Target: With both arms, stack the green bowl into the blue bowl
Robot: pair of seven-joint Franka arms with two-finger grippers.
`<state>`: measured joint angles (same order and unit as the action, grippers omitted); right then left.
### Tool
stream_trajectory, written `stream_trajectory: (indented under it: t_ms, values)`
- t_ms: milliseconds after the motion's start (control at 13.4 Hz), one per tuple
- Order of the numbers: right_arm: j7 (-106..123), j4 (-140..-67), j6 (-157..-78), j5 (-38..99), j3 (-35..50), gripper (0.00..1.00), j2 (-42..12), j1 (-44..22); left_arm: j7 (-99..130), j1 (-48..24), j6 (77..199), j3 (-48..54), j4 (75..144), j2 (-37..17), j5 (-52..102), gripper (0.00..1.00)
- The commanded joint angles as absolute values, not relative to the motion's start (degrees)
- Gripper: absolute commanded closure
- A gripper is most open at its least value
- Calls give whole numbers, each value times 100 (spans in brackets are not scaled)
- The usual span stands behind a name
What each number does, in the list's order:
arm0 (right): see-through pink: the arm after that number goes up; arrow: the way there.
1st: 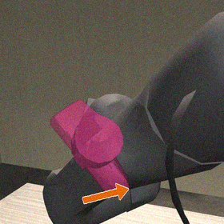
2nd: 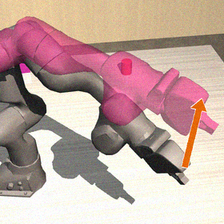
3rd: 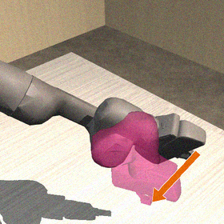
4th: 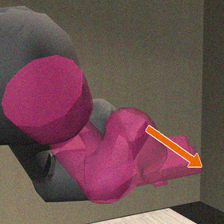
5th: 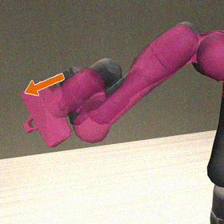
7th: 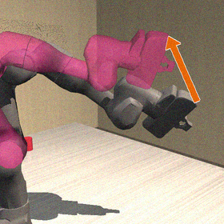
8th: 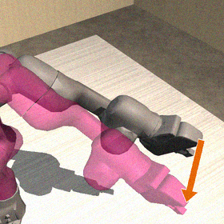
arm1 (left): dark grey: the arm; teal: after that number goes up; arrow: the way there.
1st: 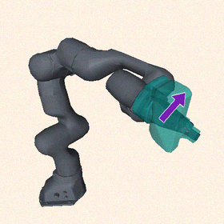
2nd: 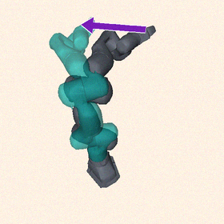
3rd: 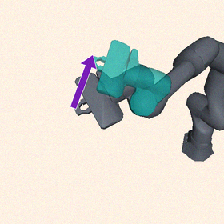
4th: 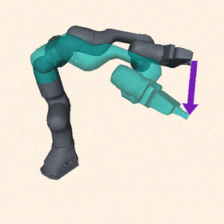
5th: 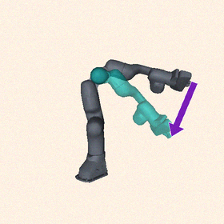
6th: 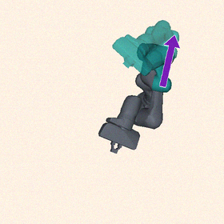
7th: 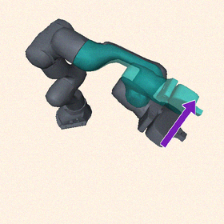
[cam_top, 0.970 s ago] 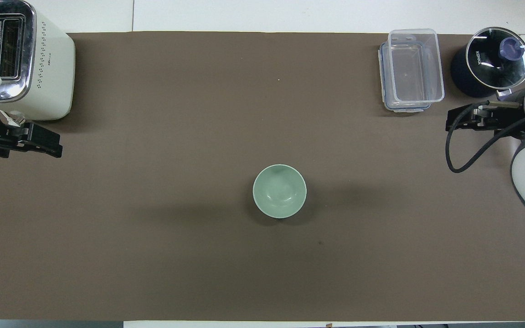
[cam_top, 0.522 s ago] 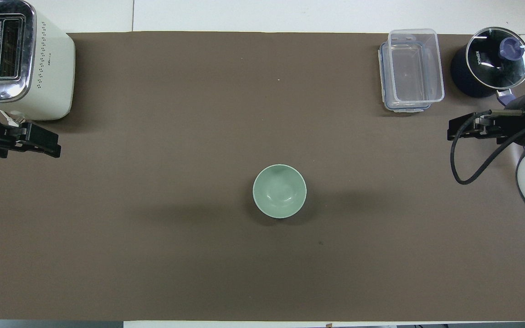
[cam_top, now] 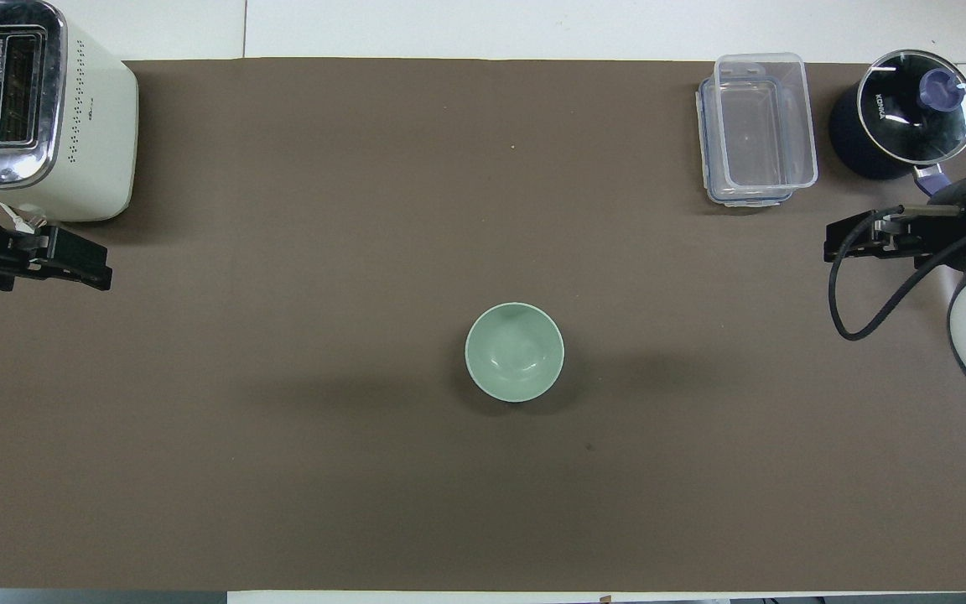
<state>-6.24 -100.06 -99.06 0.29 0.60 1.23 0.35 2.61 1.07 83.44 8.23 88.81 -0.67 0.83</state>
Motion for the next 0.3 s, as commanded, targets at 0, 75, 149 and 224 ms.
stream_trajectory:
  t_ms: [0, 75, 149, 224]
  values:
    - [-518, -10134, -9861, -123, 105, 0, 255, 105, 308, 53, 8350, 765, 9018, 79, -53, 0]
    - [-510, -10134, -9861, -123, 105, 0, 255, 114, 308, 44, 8350, 765, 9026, 79, -53, 0]
    - [-518, -10134, -9870, -123, 105, 0, 255, 114, 308, 53, 8350, 765, 9018, 79, -53, 0]
    - [-510, -10134, -9879, -123, 105, 0, 255, 123, 308, 53, 8350, 765, 9018, 79, -53, 0]
